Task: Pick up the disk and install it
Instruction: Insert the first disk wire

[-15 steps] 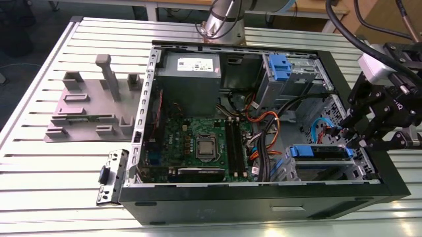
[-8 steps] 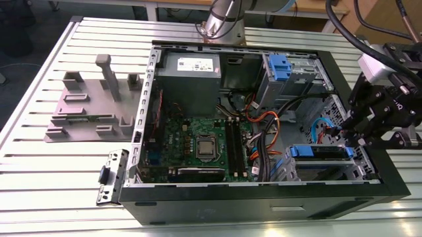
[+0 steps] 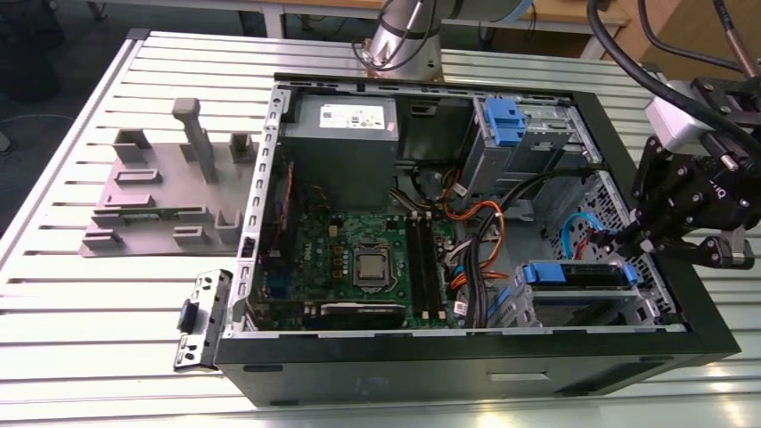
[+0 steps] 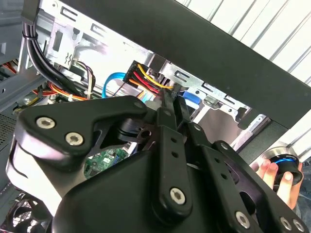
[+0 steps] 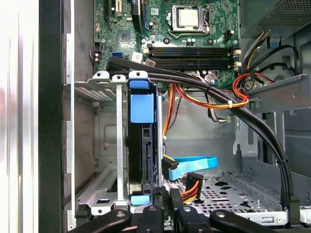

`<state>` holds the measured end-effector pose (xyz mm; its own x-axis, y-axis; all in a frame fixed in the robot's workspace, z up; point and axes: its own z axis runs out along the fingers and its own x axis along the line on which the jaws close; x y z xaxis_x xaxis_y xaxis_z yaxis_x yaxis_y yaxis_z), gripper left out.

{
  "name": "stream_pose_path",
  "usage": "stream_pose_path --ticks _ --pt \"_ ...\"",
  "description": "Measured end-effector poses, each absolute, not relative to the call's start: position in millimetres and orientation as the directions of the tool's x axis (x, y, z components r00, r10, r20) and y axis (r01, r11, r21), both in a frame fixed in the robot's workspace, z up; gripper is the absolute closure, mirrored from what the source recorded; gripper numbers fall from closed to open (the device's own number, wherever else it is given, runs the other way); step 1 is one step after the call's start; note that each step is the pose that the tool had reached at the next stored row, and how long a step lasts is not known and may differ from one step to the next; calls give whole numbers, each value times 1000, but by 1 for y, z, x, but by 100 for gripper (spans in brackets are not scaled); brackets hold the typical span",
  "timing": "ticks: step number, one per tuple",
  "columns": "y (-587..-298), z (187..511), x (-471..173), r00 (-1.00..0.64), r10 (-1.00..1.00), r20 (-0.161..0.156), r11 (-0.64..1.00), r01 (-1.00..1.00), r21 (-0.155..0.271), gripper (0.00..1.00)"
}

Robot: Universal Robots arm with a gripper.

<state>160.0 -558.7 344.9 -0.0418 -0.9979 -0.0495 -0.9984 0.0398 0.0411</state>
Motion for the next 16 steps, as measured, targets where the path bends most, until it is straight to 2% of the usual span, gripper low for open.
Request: stream_pose_path --ticks 16 --pt "-559 345 150 -42 -998 -50 40 -998 40 83"
